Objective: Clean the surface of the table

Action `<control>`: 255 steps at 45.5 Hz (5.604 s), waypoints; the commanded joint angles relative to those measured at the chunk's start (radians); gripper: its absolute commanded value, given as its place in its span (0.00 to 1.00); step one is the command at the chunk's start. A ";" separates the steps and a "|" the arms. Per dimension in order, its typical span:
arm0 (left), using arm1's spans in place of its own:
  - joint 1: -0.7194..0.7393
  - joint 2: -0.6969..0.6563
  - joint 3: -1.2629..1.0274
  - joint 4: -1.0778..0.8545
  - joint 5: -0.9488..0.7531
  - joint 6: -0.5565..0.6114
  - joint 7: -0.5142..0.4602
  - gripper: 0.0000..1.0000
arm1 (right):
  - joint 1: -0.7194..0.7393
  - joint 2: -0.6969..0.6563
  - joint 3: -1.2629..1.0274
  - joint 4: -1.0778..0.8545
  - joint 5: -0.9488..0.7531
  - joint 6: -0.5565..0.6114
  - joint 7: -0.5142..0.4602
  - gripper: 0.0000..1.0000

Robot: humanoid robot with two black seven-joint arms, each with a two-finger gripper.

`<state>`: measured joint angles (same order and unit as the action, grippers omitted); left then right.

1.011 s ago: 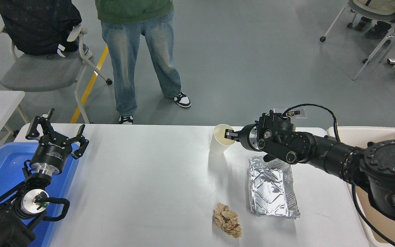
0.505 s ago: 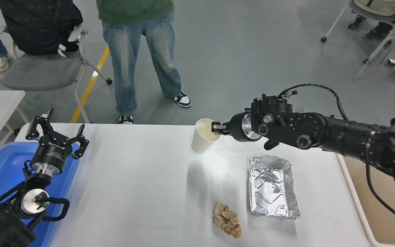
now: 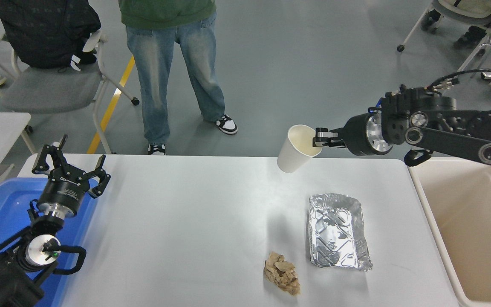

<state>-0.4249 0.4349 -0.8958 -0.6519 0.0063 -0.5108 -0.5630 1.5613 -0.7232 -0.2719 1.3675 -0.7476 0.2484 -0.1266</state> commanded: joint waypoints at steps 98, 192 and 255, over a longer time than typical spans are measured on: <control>-0.002 0.001 0.002 0.000 0.000 0.000 0.000 0.99 | -0.952 0.349 0.007 -1.438 0.133 -0.324 0.268 0.00; 0.000 0.001 0.003 0.000 0.000 0.002 -0.001 0.99 | -0.866 0.065 0.561 -1.009 0.464 -0.406 0.219 1.00; -0.002 0.001 0.003 0.000 0.000 0.002 -0.001 0.99 | -1.205 0.310 1.295 -0.332 0.487 -0.236 0.406 1.00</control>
<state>-0.4251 0.4356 -0.8927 -0.6520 0.0062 -0.5092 -0.5643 0.3485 -0.5709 1.0058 1.1651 -0.2550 -0.0074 0.2076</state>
